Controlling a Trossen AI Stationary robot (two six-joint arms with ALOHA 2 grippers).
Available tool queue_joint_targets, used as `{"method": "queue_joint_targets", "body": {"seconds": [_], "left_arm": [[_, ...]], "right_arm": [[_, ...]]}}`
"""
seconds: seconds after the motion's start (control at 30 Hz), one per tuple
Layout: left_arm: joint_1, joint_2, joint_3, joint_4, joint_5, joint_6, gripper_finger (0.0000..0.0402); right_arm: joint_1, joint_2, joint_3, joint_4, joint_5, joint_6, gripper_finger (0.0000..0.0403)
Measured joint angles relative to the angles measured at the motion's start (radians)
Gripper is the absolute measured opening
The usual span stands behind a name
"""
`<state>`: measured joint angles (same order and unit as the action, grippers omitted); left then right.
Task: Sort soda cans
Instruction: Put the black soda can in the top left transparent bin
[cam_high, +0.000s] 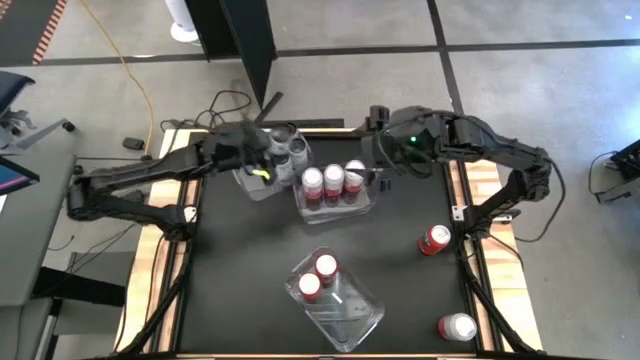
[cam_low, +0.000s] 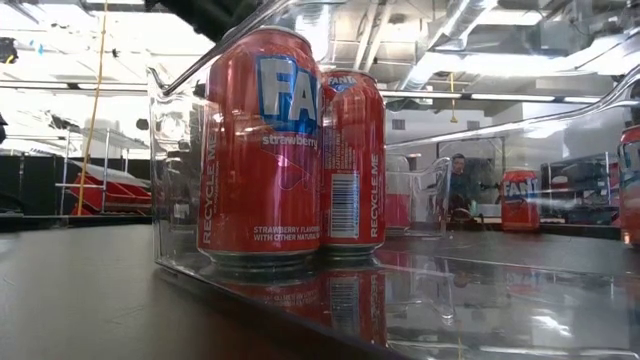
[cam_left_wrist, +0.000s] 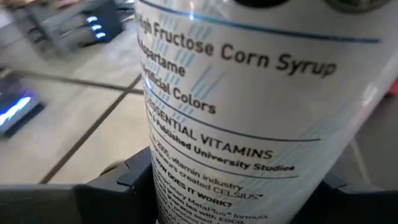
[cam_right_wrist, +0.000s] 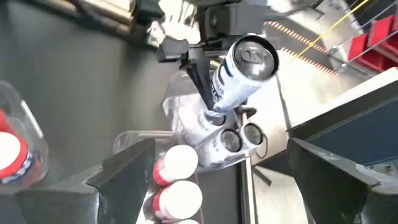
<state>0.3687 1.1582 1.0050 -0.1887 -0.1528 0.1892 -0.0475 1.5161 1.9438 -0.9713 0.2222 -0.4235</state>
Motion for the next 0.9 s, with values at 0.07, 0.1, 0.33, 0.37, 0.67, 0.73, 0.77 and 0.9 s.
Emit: {"method": "queue_joint_targets", "body": {"seconds": [0.07, 0.1, 0.33, 0.37, 0.67, 0.73, 0.77, 0.9], "left_arm": [[0.026, -0.057, -0.077, 0.045, -0.030, -0.053, 0.0239], [0.040, -0.084, -0.114, 0.076, -0.050, -0.075, 0.0239], [0.091, -0.206, -0.339, 0.279, -0.216, -0.159, 0.0239], [0.099, -0.212, -0.369, 0.319, -0.227, -0.165, 0.0239], [0.146, -0.209, -0.587, 0.600, -0.262, -0.226, 0.0239], [0.157, -0.209, -0.617, 0.624, -0.255, -0.230, 0.0239], [0.164, -0.209, -0.634, 0.637, -0.255, -0.230, 0.0239], [0.185, -0.208, -0.678, 0.682, -0.242, -0.243, 0.0239]], "right_arm": [[0.000, -0.009, 0.000, 0.002, 0.001, 0.000, 0.0376], [0.000, -0.013, 0.000, 0.005, 0.001, 0.000, 0.0377], [0.000, -0.009, 0.000, 0.008, 0.001, 0.000, 0.0377], [0.000, -0.008, -0.001, 0.005, 0.000, 0.000, 0.0377], [0.000, 0.002, -0.002, 0.004, 0.000, 0.004, 0.0377], [0.000, 0.002, -0.002, 0.007, 0.000, 0.004, 0.0377], [0.000, 0.002, -0.002, 0.007, 0.000, 0.004, 0.0377], [0.000, 0.002, -0.002, 0.008, 0.000, 0.004, 0.0377]]}}
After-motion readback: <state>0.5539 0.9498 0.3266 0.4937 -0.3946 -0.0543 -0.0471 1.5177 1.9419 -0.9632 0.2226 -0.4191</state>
